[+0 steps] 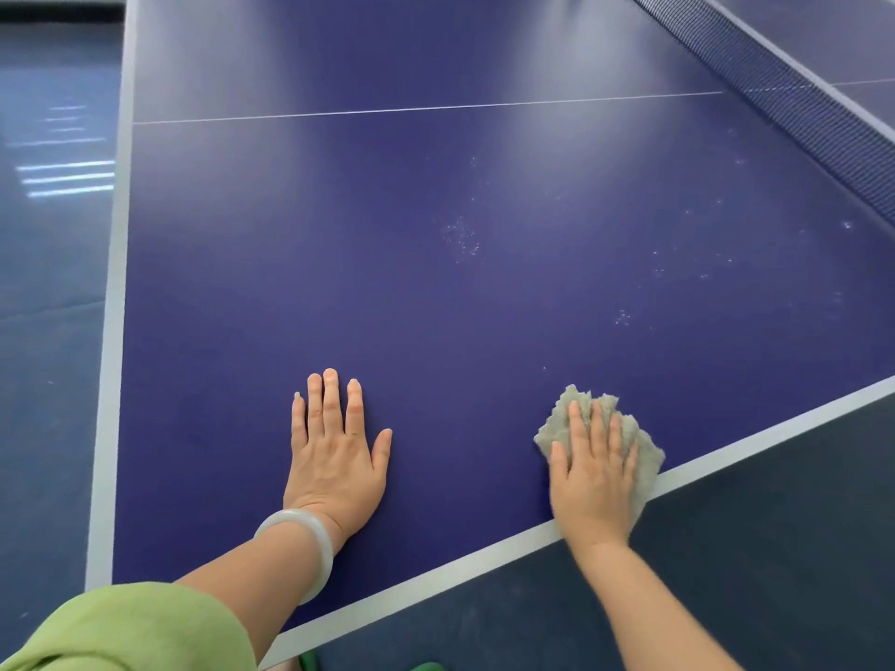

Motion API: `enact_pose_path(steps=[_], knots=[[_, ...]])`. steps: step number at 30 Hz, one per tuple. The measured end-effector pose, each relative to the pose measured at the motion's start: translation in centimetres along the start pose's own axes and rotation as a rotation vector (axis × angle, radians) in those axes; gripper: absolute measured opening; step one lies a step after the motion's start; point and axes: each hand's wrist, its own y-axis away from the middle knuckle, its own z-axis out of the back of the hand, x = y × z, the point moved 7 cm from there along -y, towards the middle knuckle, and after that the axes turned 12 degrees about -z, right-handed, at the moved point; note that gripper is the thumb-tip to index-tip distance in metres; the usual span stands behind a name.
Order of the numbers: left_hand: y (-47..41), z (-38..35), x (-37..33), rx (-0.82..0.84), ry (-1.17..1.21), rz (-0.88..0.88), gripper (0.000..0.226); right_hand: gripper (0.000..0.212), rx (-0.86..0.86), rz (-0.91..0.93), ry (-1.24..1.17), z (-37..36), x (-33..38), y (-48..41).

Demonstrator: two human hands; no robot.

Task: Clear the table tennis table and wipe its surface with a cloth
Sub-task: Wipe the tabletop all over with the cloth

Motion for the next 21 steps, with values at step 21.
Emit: enact_pose_path(steps=[21], knots=[[-0.1,-0.3,0.2,0.010,0.006,0.007,0.075,0.063,0.057,0.464,0.019,-1.9,10.4,4.0]])
